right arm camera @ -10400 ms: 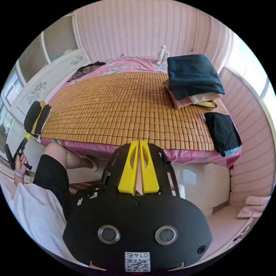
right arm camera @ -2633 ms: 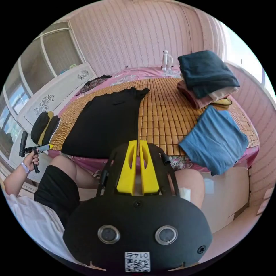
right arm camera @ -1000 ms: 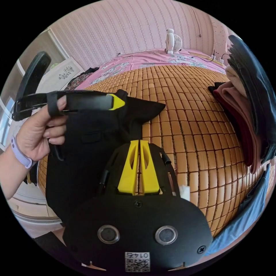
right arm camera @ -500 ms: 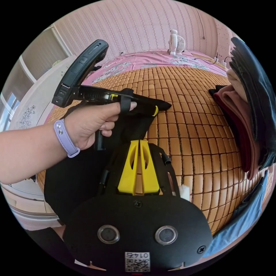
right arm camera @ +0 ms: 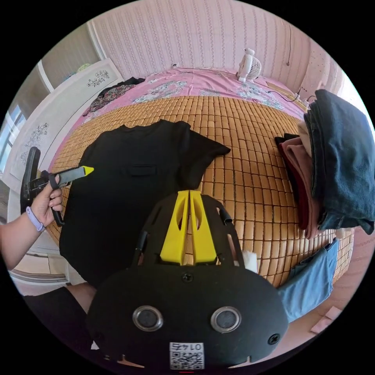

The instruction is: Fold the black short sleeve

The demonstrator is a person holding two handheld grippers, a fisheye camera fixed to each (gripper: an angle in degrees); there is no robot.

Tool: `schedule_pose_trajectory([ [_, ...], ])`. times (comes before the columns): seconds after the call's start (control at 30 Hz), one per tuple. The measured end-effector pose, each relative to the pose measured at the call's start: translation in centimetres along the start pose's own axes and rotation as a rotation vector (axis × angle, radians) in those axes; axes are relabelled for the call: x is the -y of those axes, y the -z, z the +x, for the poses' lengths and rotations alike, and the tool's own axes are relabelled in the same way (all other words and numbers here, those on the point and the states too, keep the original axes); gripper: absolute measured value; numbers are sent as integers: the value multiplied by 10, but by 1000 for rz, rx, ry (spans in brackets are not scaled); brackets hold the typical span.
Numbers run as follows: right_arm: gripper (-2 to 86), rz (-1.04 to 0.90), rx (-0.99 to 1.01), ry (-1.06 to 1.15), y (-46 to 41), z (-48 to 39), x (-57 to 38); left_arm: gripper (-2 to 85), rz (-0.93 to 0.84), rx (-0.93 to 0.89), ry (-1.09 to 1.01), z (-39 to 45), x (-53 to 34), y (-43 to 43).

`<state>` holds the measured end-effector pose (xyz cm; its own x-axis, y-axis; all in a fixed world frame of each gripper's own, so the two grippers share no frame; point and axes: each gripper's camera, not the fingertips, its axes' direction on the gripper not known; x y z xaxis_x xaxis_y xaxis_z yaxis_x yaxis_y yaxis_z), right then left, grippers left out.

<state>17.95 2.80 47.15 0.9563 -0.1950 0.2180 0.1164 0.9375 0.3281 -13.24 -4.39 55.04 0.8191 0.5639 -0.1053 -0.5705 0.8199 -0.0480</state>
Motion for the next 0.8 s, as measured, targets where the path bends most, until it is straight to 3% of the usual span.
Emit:
schedule_pose_trajectory([
  [0.13, 9, 10, 112, 134, -10, -57, 34, 50, 76, 127, 137, -65, -19, 47],
  [0.4, 60, -20, 373, 458, -69, -210, 140, 54, 174, 145, 235, -131, -14, 81],
  [0.63, 111, -123, 332, 411, -126, -271, 225, 78, 185, -18, 349, -170, 2, 71],
  [0.8, 73, -254, 340, 315, -156, -288, 258, 77, 166, -63, 373, -181, 12, 63],
])
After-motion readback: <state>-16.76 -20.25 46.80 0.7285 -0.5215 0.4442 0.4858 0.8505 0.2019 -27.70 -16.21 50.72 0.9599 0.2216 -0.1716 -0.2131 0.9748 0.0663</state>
